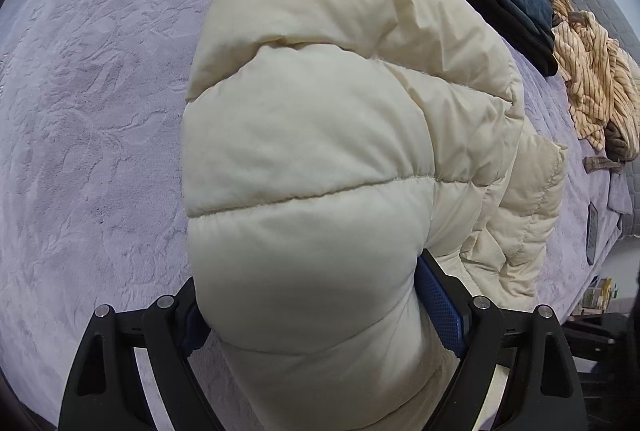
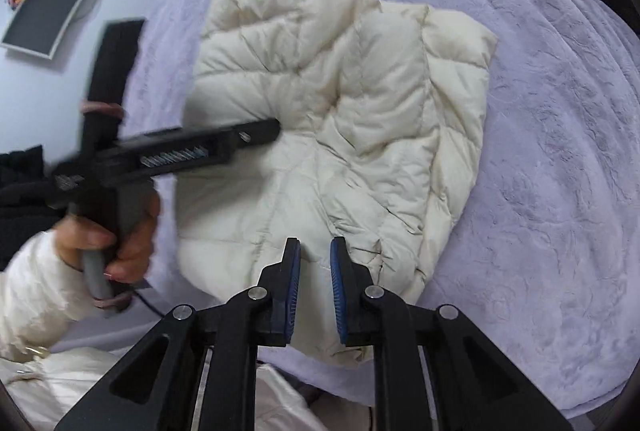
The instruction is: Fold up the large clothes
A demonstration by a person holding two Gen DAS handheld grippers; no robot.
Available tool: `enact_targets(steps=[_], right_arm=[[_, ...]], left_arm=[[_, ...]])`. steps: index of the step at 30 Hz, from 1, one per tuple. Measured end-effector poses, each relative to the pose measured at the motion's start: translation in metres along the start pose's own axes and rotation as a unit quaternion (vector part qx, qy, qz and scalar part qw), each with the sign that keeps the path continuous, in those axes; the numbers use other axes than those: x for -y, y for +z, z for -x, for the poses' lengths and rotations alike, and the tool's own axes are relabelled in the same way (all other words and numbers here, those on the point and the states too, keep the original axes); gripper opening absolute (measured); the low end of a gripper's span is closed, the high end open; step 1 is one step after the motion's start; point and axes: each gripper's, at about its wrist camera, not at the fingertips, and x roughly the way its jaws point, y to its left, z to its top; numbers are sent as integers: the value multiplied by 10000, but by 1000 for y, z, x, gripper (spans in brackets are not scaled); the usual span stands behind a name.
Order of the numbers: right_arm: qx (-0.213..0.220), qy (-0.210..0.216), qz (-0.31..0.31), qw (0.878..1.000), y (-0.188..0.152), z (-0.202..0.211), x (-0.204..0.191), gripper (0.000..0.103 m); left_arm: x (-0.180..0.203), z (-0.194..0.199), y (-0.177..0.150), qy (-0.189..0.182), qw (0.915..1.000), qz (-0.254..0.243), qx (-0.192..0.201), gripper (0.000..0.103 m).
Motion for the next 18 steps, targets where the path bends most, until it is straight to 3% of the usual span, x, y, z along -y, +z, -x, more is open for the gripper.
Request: enact_targets(steps=[3, 6, 7, 11, 14, 18], right_arm=[[-45, 148, -298, 9994, -7, -16, 15, 5], [21, 173, -270, 9995, -9, -17, 17, 5], [21, 171, -254, 9995, -9, -16, 18, 5], [22, 240, -325, 9992, -8, -23, 22, 5], [17, 265, -368, 9990, -8, -24, 20, 5], [-18, 196, -407, 9990, -8, -30, 23, 5]], left_arm=[[0, 26, 0, 139, 9997, -110, 197, 87], [0, 66, 2, 254, 9977, -314, 544, 71], [-1, 80, 5, 225, 9970, -354, 653, 70], [17, 116, 22, -345, 9913, -882, 911, 70], [50, 99, 37, -582, 9857, -1366, 799, 70], [70, 31, 66, -280, 9904, -1309, 356, 70]])
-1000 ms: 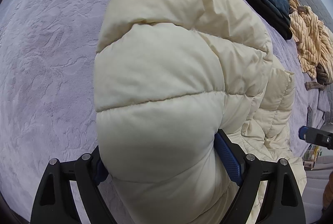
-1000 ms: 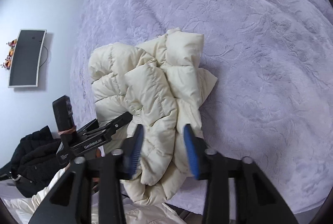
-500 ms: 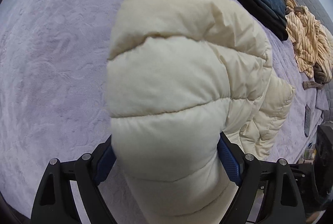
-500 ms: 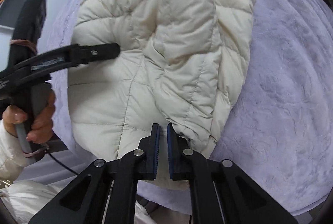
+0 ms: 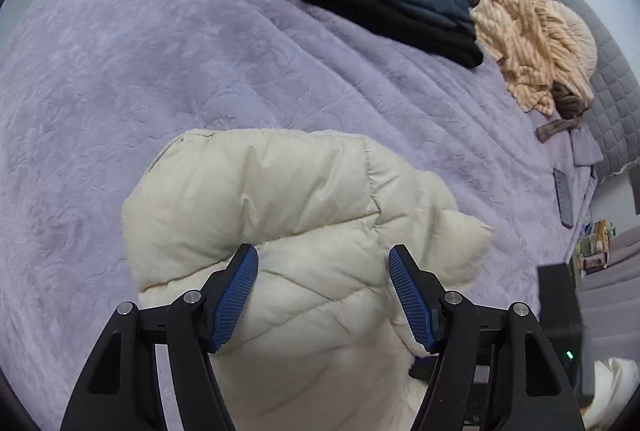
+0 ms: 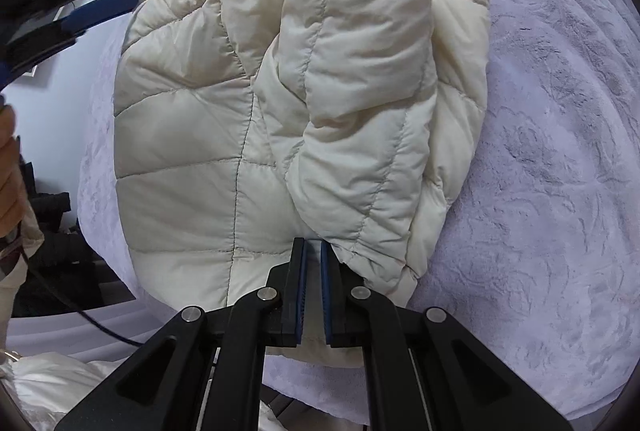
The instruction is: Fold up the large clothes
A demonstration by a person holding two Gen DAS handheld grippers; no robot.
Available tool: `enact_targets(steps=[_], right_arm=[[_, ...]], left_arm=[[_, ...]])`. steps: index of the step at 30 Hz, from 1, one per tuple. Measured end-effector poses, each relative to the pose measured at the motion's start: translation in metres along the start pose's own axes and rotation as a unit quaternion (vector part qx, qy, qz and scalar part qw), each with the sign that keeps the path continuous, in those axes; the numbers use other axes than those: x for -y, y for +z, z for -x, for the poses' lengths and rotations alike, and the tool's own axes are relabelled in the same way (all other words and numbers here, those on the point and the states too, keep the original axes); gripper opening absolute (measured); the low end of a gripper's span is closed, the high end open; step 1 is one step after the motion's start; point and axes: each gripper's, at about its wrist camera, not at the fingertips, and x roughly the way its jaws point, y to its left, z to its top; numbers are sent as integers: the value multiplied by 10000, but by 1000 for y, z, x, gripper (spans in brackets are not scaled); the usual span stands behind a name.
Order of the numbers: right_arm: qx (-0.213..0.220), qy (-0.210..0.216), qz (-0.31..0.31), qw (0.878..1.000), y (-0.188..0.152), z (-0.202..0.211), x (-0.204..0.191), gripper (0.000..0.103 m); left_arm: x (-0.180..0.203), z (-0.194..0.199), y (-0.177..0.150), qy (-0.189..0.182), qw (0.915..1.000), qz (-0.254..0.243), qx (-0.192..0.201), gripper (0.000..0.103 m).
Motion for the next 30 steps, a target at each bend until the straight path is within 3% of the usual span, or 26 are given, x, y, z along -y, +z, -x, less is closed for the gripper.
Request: enact_targets(steps=[4, 8, 12, 30], right_arm=[[-7, 155, -305, 9994, 1, -9, 14, 5], [-55, 478, -676, 9965, 5, -19, 35, 4], [-106, 586, -707, 9957, 9, -25, 43, 4], [-229, 839, -867, 9924, 26, -14, 83, 4]], left_arm=[[-7, -40, 4, 7, 9994, 284, -186, 70], [-1, -57, 4, 153, 9996, 29, -240, 70], [-3, -72, 3, 154, 9995, 79, -267, 70], [-6, -89, 1, 220, 9994, 35, -270, 71]])
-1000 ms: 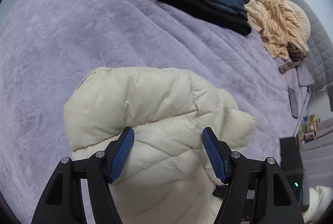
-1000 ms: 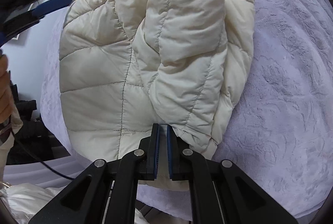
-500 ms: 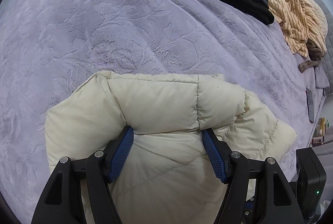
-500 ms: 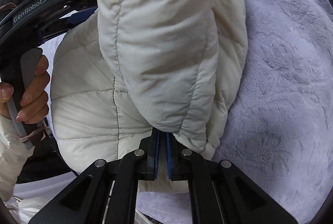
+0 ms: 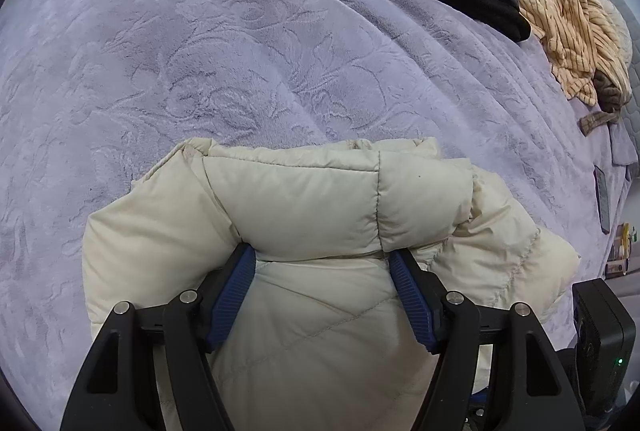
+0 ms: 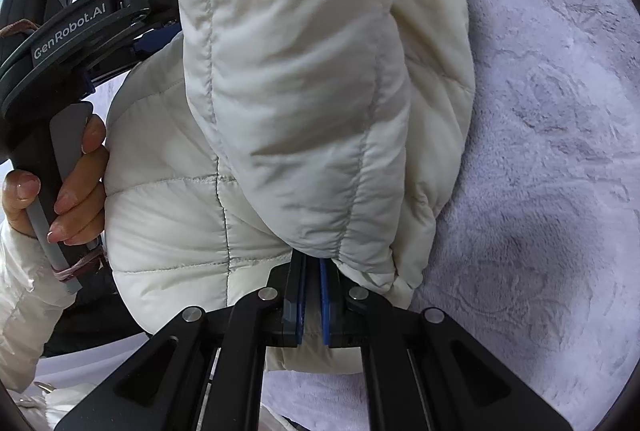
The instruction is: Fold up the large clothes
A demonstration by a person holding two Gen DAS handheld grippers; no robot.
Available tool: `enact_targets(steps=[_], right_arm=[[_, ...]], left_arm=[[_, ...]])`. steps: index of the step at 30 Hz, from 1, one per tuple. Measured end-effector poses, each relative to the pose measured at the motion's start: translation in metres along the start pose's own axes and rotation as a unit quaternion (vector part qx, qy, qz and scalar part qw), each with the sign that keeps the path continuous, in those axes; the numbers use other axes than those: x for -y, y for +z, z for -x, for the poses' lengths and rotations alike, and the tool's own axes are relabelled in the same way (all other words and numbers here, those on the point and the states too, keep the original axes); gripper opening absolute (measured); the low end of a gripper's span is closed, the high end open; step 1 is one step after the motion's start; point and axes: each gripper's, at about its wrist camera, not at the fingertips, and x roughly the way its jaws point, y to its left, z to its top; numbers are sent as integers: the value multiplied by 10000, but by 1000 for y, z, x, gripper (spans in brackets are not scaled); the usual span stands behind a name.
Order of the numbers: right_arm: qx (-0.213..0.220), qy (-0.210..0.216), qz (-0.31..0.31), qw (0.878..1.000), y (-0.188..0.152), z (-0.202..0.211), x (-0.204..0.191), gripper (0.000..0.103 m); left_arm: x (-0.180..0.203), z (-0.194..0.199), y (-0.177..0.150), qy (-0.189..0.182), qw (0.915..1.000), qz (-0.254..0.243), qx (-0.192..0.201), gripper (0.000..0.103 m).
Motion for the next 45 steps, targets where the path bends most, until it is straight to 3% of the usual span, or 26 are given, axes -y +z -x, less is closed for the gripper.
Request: enact_targets(steps=[14, 23, 29, 34, 37, 41, 45], right_arm=[[38, -40, -111, 9999, -9, 4, 4, 4], [11, -81, -161, 9998, -9, 11, -3, 4], [191, -137, -18, 9997, -9, 41, -29, 9], [967, 23, 463, 9942, 1, 89, -65, 9], [1238, -91, 498, 9910, 20, 95, -74, 9], [1097, -403, 172, 9930, 47, 72, -49, 9], [869, -414, -18, 9954, 55, 52, -33, 6]], left_arm=[[1, 6, 1, 70, 10000, 3, -27, 71], [-3, 52, -5, 117, 9994, 209, 238, 71], [-22, 99, -37, 237, 9973, 469, 506, 71], [-44, 124, -78, 371, 9943, 812, 582, 71], [-55, 122, -100, 381, 9923, 1089, 445, 71], [-64, 108, -121, 300, 9900, 1361, 237, 71], [-62, 106, -126, 284, 9885, 1467, 225, 71]])
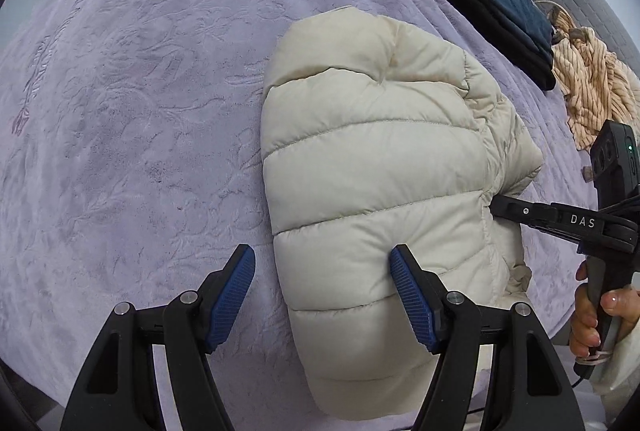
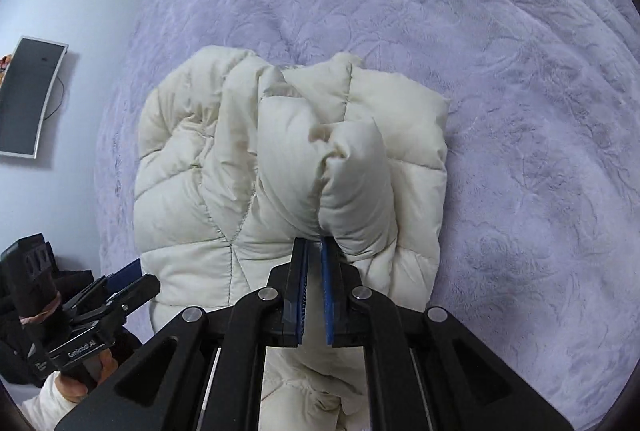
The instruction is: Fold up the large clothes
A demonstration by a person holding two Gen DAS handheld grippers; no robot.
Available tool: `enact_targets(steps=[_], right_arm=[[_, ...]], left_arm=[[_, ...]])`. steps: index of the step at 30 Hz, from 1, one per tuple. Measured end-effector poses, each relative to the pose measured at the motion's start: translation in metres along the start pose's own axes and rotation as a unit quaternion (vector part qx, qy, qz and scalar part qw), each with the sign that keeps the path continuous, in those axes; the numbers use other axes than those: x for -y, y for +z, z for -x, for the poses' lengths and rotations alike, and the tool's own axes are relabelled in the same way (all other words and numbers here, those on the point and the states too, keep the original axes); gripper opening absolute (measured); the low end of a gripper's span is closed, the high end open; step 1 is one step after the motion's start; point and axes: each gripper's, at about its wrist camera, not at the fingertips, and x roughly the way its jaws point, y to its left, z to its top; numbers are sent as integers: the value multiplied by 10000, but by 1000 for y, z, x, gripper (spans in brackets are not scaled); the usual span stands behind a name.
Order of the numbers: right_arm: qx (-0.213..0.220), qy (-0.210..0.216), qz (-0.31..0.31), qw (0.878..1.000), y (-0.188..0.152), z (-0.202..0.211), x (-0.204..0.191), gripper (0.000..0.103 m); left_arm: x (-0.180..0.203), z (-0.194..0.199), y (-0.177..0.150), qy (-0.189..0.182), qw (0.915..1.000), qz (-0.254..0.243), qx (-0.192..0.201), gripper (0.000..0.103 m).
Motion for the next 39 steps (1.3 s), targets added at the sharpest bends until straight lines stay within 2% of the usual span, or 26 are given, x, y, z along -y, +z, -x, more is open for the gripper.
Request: enact_targets(steps=[8, 9, 11, 17, 27, 33, 34, 35, 36, 37, 38, 39], right_arm=[[-16, -251, -115, 9996, -9, 26, -1, 6], [-6, -266, -122, 9996, -12, 29, -4, 10], [20, -355, -114, 9993, -14, 37, -10, 10], [60, -609, 41, 9981, -44, 63, -31, 10], [47, -902, -48, 9959, -77, 71, -52, 10], [-16, -1013, 71, 9948, -85, 73, -65, 10], [-34, -1022, 110, 9947, -87, 74, -66, 10], [-58, -1050, 145, 9944, -85, 73, -67, 10], [-76, -1076, 178, 9940, -87, 74, -68, 17], [-84, -1090, 217, 9938, -89, 76, -69, 27], [-63, -1102, 250, 9936, -91, 78, -69, 63], [0, -1101, 286, 9935, -92, 82, -70, 90]], left_arm=[[2, 15, 2, 169, 9998, -75, 19, 71], [1, 17, 1, 181, 9998, -65, 31, 71], [0, 22, 2, 233, 9997, -80, 38, 71], [-7, 34, -3, 297, 9995, -97, 27, 71], [-12, 50, -9, 312, 9993, -143, -136, 71], [-5, 66, -16, 427, 9990, -130, -89, 72], [-4, 68, -18, 457, 9989, -88, -108, 73], [-3, 68, -20, 488, 9987, -26, -158, 80], [-2, 68, -23, 497, 9986, 45, -187, 98], [-1, 70, -26, 508, 9985, 99, -157, 103], [2, 72, -29, 558, 9983, 99, -134, 103], [5, 72, -32, 604, 9980, 85, -160, 103]])
